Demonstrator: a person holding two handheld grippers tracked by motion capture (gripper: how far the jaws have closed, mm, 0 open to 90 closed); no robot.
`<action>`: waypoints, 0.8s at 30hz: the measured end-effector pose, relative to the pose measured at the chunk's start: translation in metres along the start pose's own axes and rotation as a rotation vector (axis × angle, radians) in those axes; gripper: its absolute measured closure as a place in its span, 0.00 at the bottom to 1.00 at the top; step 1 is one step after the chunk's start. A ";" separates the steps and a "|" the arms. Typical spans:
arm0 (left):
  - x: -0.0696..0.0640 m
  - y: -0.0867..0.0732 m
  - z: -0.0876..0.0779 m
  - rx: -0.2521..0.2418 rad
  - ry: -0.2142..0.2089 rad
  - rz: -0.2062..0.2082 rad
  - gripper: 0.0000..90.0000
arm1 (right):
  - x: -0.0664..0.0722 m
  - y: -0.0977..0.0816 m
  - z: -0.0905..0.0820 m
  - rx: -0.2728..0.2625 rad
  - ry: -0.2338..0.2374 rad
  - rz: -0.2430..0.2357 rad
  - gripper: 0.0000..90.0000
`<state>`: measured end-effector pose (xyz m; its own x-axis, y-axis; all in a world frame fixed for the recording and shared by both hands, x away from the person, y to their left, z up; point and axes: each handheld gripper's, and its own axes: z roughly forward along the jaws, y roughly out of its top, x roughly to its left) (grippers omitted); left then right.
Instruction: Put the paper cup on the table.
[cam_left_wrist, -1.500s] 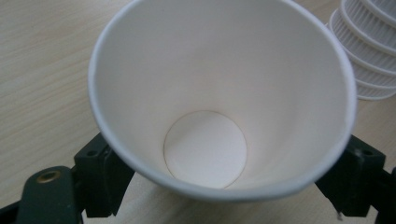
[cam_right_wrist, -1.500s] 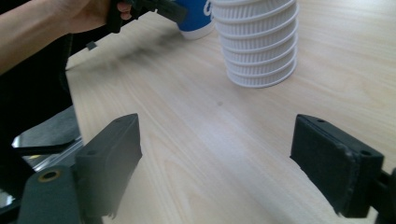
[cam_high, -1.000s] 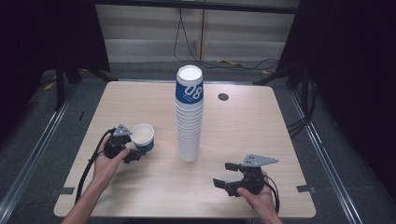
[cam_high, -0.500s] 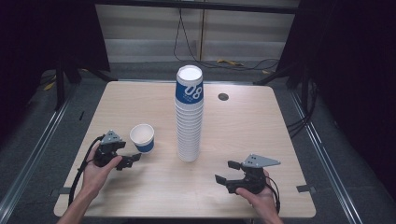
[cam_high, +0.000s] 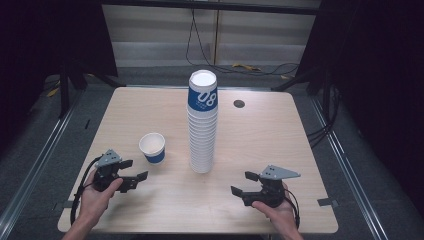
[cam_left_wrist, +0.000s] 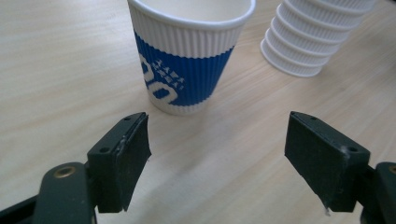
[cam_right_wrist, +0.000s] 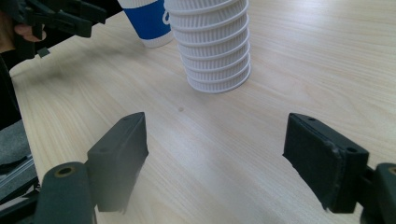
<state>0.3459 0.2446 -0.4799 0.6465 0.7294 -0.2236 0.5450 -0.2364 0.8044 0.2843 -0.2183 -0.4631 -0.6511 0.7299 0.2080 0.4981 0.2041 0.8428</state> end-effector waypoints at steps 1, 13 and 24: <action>-0.001 -0.001 -0.002 0.005 -0.006 0.006 0.24 | 0.000 0.000 0.000 0.001 -0.002 0.001 0.23; -0.023 -0.019 -0.023 0.006 0.027 0.060 0.21 | -0.002 -0.001 0.001 0.005 -0.017 0.015 0.22; -0.031 -0.035 -0.022 0.004 -0.022 0.074 0.18 | -0.002 -0.003 0.003 0.010 -0.061 0.005 0.22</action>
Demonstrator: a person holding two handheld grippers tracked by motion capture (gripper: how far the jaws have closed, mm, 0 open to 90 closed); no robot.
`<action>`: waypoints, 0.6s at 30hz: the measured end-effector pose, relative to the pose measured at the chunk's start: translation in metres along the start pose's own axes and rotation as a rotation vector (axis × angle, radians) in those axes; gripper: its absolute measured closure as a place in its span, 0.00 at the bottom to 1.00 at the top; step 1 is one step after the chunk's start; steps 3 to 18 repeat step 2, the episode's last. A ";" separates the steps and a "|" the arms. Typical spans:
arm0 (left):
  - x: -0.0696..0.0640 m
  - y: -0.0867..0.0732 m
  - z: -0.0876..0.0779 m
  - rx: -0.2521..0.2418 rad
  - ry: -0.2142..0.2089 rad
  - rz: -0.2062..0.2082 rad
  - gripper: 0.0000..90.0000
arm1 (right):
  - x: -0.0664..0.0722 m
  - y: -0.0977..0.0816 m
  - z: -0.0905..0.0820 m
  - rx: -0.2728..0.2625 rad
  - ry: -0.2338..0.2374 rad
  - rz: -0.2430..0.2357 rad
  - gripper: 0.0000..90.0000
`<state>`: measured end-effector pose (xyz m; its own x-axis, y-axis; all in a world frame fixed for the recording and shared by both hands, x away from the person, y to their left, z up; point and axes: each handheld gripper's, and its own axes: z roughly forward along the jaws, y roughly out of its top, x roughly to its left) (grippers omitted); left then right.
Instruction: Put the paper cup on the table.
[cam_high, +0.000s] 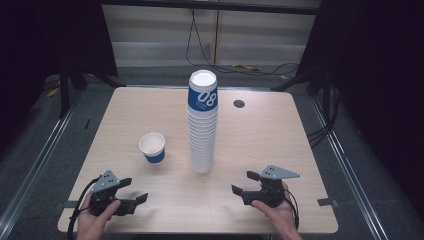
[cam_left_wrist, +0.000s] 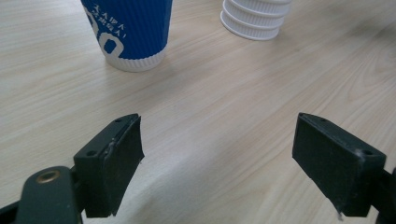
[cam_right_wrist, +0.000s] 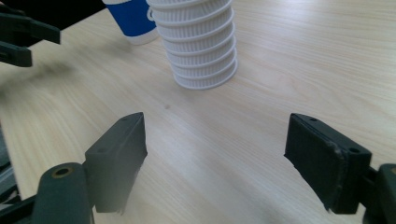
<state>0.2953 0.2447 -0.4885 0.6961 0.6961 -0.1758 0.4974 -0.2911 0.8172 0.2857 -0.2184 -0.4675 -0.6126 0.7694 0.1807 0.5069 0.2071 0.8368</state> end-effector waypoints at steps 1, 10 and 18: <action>0.001 -0.002 -0.001 -0.004 -0.003 -0.006 0.18 | 0.000 -0.001 0.000 0.003 -0.013 0.000 0.22; 0.003 -0.003 -0.001 -0.001 0.003 -0.016 0.18 | -0.001 -0.001 0.001 0.005 -0.022 0.002 0.21; 0.003 -0.003 -0.001 -0.001 0.003 -0.016 0.18 | -0.001 -0.001 0.001 0.005 -0.022 0.002 0.21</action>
